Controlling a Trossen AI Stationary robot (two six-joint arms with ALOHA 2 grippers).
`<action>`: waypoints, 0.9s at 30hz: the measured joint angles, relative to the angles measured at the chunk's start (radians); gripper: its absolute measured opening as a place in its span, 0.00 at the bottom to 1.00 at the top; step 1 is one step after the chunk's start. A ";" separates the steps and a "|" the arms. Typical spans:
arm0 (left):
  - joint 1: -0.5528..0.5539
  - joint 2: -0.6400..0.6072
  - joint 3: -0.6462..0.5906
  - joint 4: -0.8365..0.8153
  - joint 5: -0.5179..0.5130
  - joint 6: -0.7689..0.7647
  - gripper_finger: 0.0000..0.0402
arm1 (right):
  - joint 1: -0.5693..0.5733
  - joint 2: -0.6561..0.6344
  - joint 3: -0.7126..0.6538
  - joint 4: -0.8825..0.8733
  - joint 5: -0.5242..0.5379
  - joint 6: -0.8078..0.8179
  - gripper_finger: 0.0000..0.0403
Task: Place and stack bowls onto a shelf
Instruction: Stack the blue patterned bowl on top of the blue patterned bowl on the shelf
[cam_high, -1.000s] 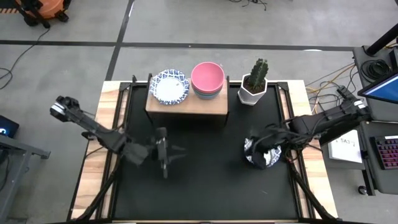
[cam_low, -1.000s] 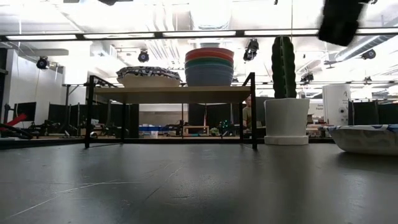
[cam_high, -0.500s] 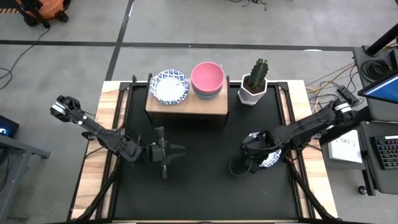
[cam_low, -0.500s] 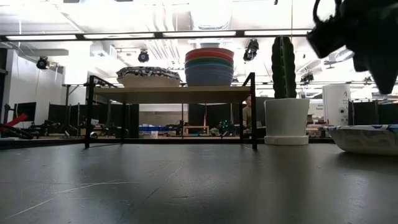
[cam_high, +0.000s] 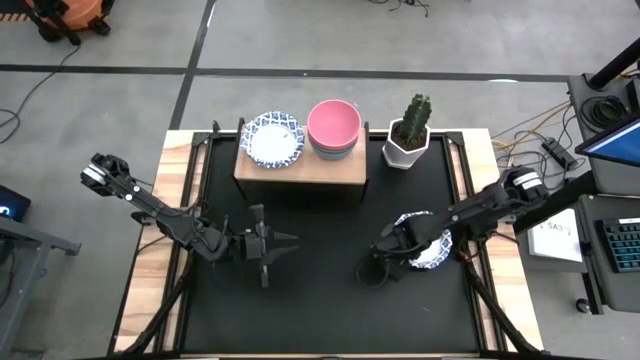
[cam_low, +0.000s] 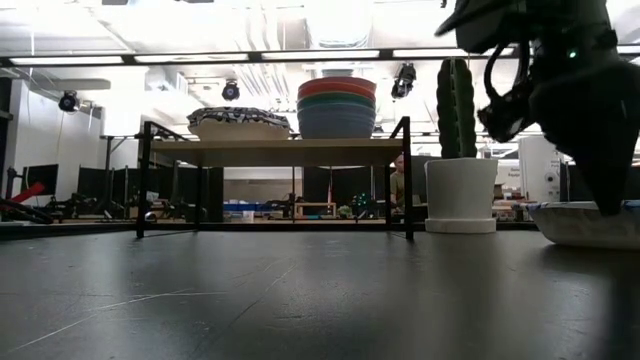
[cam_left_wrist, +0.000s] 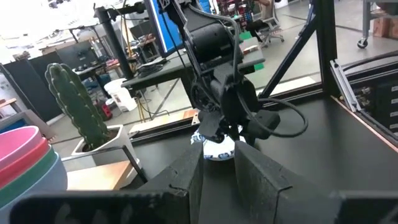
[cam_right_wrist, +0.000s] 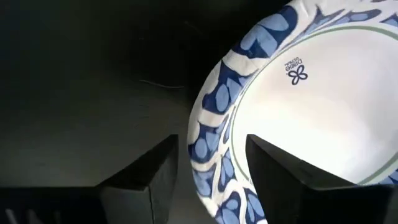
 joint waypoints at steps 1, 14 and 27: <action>0.000 0.000 0.000 0.000 0.000 -0.002 0.18 | 0.000 0.008 0.000 0.001 0.000 -0.003 0.44; 0.000 0.000 0.000 0.009 0.001 -0.123 0.20 | 0.000 -0.026 0.016 0.047 -0.038 -0.171 0.04; 0.034 0.188 0.083 0.101 0.117 -0.106 0.50 | 0.005 -0.072 0.240 0.241 -0.122 -0.644 0.03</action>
